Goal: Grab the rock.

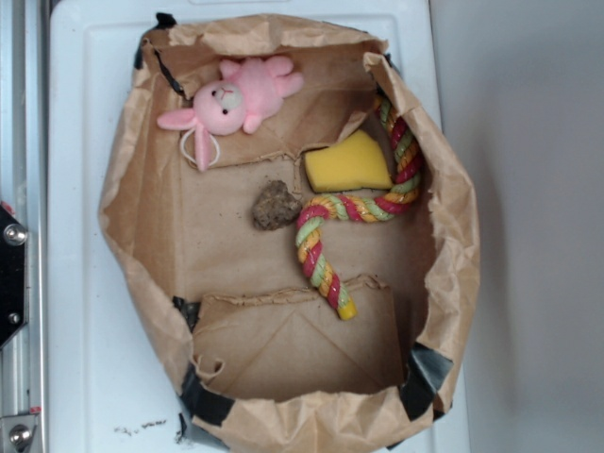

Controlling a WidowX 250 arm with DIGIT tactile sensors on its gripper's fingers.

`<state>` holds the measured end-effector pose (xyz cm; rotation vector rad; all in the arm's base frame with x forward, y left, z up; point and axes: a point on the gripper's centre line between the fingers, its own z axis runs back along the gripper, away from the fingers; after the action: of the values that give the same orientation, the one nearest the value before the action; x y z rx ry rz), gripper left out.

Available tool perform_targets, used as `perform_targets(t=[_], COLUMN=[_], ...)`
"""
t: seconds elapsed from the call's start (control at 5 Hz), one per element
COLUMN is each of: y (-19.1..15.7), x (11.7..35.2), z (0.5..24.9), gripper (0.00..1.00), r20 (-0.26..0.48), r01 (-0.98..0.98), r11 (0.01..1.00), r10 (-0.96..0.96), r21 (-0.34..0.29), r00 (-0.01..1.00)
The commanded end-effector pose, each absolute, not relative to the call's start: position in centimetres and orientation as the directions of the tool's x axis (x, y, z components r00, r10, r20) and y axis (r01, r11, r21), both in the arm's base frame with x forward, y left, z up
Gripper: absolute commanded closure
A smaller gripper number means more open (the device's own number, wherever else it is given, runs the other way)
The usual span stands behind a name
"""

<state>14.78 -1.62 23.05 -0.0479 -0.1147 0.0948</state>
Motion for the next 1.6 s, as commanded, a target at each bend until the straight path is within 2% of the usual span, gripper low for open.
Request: perform_targets(t=[0.0, 0.2, 0.4, 0.8, 1.2, 1.4], y=[-0.4, -0.2, -0.3, 1.2, 4.3, 4.9], x=[20.2, 22.2, 23.1, 25.3, 25.8, 26.2], z=[22.9, 21.7, 20.7, 20.0, 17.5, 17.2], gripper=[0.0, 0.0, 0.0, 0.0, 0.0, 0.0], r20=[0.187, 0.21, 0.212, 0.24, 0.247, 0.247], r01=[-0.174, -0.166, -0.16, -0.206, -0.199, -0.203], r11=[0.984, 0.985, 0.986, 0.978, 0.98, 0.979], r10=[0.179, 0.171, 0.166, 0.209, 0.196, 0.204], r21=[-0.046, -0.045, -0.044, -0.037, -0.012, -0.032], r00=[0.966, 0.963, 0.963, 0.948, 0.949, 0.947])
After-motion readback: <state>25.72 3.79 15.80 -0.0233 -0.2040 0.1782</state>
